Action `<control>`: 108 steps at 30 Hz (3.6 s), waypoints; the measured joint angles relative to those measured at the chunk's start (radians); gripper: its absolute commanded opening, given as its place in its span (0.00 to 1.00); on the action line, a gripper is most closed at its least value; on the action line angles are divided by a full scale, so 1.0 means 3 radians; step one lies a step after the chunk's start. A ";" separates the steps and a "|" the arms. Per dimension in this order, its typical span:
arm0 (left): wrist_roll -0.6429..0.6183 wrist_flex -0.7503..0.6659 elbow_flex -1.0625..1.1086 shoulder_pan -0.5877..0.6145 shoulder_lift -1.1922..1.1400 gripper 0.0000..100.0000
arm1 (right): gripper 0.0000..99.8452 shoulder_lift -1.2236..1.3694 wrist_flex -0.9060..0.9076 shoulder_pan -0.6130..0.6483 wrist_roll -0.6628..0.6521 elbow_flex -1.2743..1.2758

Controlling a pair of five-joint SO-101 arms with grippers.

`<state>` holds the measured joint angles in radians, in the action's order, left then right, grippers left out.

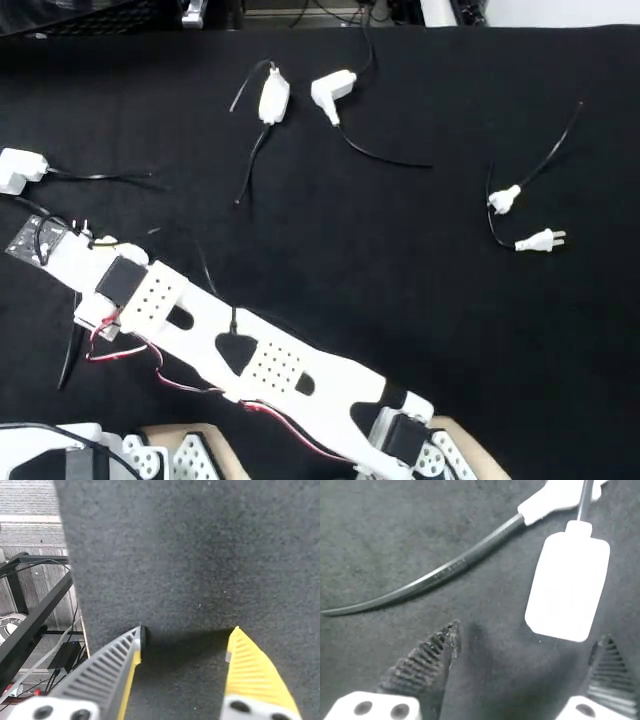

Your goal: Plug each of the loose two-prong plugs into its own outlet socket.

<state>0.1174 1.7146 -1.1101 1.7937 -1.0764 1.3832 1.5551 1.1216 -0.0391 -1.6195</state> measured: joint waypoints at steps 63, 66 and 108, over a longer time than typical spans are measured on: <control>-0.0005 0.0026 0.0000 0.0000 -0.0005 0.27 | 0.27 0.0077 -0.0859 -0.0184 0.0992 0.0066; -0.0005 0.0036 0.0000 0.0000 -0.0005 0.27 | 0.27 0.0077 -0.0859 -0.0148 0.1013 0.0066; 0.0000 0.0056 -0.0077 0.0000 -0.0010 0.27 | 0.01 0.0051 -0.0015 -0.0368 0.0557 0.0097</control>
<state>0.1174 1.7315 -1.1331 1.7937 -1.0794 1.3986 1.5505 1.0111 0.1281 -1.5904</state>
